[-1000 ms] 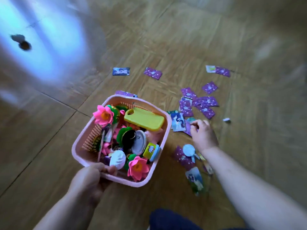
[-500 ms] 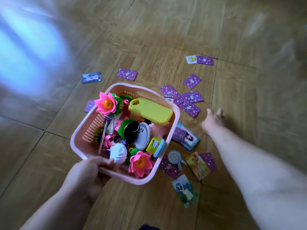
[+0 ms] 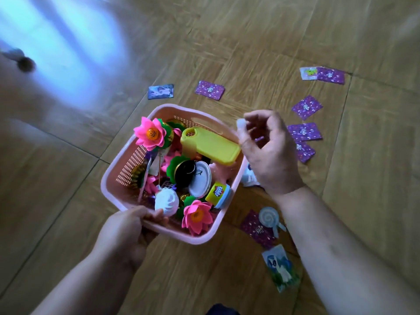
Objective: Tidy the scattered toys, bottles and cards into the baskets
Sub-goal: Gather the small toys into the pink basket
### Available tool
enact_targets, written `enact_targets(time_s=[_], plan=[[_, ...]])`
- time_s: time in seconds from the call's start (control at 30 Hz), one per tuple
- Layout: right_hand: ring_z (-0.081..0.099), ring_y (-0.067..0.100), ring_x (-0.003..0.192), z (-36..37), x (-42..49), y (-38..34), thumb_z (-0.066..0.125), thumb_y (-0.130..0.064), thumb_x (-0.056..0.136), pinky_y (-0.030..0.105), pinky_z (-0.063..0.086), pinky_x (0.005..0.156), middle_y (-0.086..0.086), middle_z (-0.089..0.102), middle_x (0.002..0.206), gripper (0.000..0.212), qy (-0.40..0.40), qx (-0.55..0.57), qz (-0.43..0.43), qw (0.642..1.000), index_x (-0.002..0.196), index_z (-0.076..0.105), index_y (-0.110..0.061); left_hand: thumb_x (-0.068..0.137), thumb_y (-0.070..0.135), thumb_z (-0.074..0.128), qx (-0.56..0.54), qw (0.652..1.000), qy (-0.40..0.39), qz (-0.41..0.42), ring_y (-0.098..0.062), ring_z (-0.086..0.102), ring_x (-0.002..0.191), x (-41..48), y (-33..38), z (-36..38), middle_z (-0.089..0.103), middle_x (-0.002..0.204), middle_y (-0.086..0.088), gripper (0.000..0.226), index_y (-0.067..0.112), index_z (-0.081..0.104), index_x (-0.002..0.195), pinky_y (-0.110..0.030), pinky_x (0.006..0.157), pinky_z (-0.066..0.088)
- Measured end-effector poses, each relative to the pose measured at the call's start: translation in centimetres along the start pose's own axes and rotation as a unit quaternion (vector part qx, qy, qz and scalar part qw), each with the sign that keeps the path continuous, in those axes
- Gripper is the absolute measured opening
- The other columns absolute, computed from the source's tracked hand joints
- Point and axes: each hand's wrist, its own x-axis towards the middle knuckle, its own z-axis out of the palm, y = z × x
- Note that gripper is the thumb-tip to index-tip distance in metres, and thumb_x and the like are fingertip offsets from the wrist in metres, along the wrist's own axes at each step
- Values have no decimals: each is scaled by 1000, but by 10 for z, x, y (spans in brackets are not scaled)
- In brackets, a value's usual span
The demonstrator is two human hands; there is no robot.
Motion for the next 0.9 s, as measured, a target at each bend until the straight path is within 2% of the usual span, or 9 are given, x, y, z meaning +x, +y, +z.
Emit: enact_targets(time_s=[0.07, 0.2, 0.27, 0.37, 0.47, 0.63, 0.73, 0.8, 0.9], plan=[[58, 10, 84, 25, -9, -25, 70, -25, 86, 20, 47, 74, -5, 59, 101, 30, -114, -1, -15, 993, 113, 58, -20, 90, -9, 38, -14, 1000, 8, -2, -15, 62, 40, 1, 4, -9, 61, 45, -8, 21, -7, 46, 109, -26, 39, 53], [49, 26, 113, 59, -19, -24, 61, -34, 82, 29, 35, 100, 9, 52, 121, 44, -117, -144, -41, 982, 120, 59, -11, 90, -11, 36, -44, 999, 28, -9, -16, 61, 38, 1, 16, -26, 60, 44, -10, 14, -9, 46, 100, -27, 38, 53], [43, 33, 123, 69, -23, -21, 65, -30, 83, 33, 30, 106, 16, 47, 132, 53, -140, -192, 37, 971, 130, 51, -7, 91, -11, 35, -54, 998, 40, -12, -18, 60, 35, 2, 26, -35, 58, 42, -10, 14, -7, 46, 85, -27, 35, 51], [38, 32, 134, 85, -26, -20, 58, -37, 92, 34, 31, 106, 21, 40, 143, 69, -241, -180, 192, 934, 144, 31, -1, 92, -11, 34, -72, 996, 50, -6, -19, 60, 34, 5, 47, -48, 58, 42, -10, 14, -5, 45, 84, -29, 36, 53], [52, 31, 120, 101, -14, -33, 44, -49, 96, 34, 40, 91, 17, 57, 129, 55, -321, -128, 275, 897, 130, 47, -5, 92, -11, 34, -71, 996, 53, 6, -18, 60, 35, 5, 73, -58, 59, 43, -10, 12, -8, 46, 93, -28, 38, 54], [66, 33, 95, 135, 21, -68, 43, -49, 93, 37, 52, 74, 13, 68, 105, 43, -380, -50, 295, 875, 102, 59, -11, 92, -11, 34, -61, 995, 72, 15, -19, 61, 40, -5, 119, -69, 60, 45, -10, 27, -11, 42, 118, -28, 38, 54], [70, 32, 65, 149, 38, -93, 43, -22, 91, 26, 46, 41, 18, 70, 83, 23, -401, -3, 307, 863, 83, 57, -6, 90, -12, 35, -42, 995, 88, 36, -19, 63, 44, -16, 146, -75, 63, 52, -15, 37, -10, 36, 128, -31, 44, 58], [68, 31, 55, 154, 45, -107, 43, -12, 89, 25, 44, 38, 19, 68, 73, 23, -392, -11, 290, 873, 77, 59, 0, 89, -11, 37, -9, 995, 93, 38, -19, 65, 45, -17, 162, -82, 66, 61, -19, 38, -10, 37, 127, -33, 48, 58], [68, 32, 50, 164, 58, -126, 46, -12, 85, 39, 55, 46, 18, 67, 66, 25, -371, -16, 262, 891, 71, 61, 2, 89, -6, 44, 58, 995, 75, 22, -20, 66, 47, -17, 186, -95, 65, 66, -18, 23, -8, 48, 112, -32, 48, 57]])
